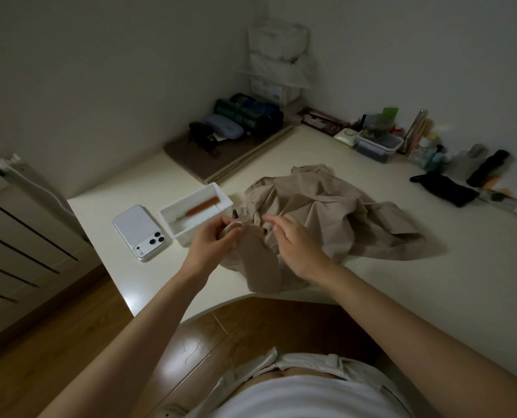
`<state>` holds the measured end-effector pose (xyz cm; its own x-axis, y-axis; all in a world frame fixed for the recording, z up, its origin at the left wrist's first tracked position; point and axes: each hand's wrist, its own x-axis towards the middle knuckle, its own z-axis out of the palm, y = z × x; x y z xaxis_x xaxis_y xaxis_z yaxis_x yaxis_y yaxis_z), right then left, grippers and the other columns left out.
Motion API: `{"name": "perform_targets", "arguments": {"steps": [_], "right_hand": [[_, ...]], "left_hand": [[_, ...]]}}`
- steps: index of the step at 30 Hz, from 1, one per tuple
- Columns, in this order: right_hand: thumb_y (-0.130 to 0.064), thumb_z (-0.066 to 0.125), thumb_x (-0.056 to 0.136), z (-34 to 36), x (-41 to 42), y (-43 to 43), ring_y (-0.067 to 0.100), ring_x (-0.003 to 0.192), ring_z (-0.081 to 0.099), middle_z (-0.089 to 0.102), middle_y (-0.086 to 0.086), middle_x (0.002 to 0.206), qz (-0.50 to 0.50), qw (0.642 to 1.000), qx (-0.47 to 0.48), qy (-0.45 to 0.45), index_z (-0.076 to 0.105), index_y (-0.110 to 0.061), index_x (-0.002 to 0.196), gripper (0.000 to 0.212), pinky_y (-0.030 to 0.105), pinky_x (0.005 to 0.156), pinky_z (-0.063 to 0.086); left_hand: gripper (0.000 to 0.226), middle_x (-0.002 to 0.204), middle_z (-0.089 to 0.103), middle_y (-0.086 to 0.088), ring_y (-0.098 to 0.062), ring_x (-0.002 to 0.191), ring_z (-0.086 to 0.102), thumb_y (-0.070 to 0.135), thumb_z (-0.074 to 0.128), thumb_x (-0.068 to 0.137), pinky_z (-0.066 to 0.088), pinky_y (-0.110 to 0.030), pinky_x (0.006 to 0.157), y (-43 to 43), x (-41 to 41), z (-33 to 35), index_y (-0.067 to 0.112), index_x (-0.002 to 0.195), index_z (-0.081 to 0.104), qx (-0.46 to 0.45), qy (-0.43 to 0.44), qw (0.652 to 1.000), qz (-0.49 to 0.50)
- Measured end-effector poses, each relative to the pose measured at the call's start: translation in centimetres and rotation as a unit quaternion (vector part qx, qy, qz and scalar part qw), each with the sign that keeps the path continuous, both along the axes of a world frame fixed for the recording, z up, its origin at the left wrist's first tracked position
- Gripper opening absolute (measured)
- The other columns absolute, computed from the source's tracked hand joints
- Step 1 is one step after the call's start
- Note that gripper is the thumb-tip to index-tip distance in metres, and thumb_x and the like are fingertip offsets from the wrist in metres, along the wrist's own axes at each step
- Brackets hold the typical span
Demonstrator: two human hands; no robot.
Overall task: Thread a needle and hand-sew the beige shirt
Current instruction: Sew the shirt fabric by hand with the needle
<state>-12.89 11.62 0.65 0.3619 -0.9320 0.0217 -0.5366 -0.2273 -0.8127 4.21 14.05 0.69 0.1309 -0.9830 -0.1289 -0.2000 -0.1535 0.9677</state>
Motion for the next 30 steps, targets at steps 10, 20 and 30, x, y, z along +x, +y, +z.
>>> {"name": "perform_targets", "arguments": {"steps": [10,20,30], "right_hand": [[-0.016,0.051,0.097,-0.3,0.5,0.7,-0.01,0.061,0.053,0.06,-0.008,0.07,0.019,0.997,-0.072,-0.012,0.058,-0.01,0.093,0.01,0.002,0.06,0.039],[-0.02,0.051,0.097,-0.1,1.1,0.5,-0.008,0.057,0.055,0.058,-0.011,0.063,0.027,0.999,-0.028,-0.003,0.053,-0.02,0.088,0.01,0.003,0.061,0.042],[-0.02,0.048,0.098,-0.5,1.4,0.4,-0.009,0.057,0.055,0.057,-0.01,0.064,0.014,0.999,-0.041,-0.016,0.051,-0.019,0.091,0.008,0.003,0.058,0.041]], "left_hand": [[0.011,0.091,0.065,-0.016,-0.02,0.081,0.058,0.02,0.06,0.092,0.047,-0.033,0.071,0.0,-0.1,0.4,0.01,0.092,0.063,-0.016,0.024,0.999,0.015],[0.008,0.08,0.062,-0.006,-0.015,0.075,0.057,0.014,0.059,0.092,0.045,-0.025,0.065,0.3,-0.1,0.3,0.014,0.085,0.062,-0.023,0.027,0.999,0.009],[0.023,0.072,0.052,-0.003,-0.014,0.064,0.045,0.029,0.044,0.099,0.036,-0.019,0.051,0.8,-0.4,0.2,0.018,0.085,0.058,-0.039,0.045,0.998,0.013]]}}
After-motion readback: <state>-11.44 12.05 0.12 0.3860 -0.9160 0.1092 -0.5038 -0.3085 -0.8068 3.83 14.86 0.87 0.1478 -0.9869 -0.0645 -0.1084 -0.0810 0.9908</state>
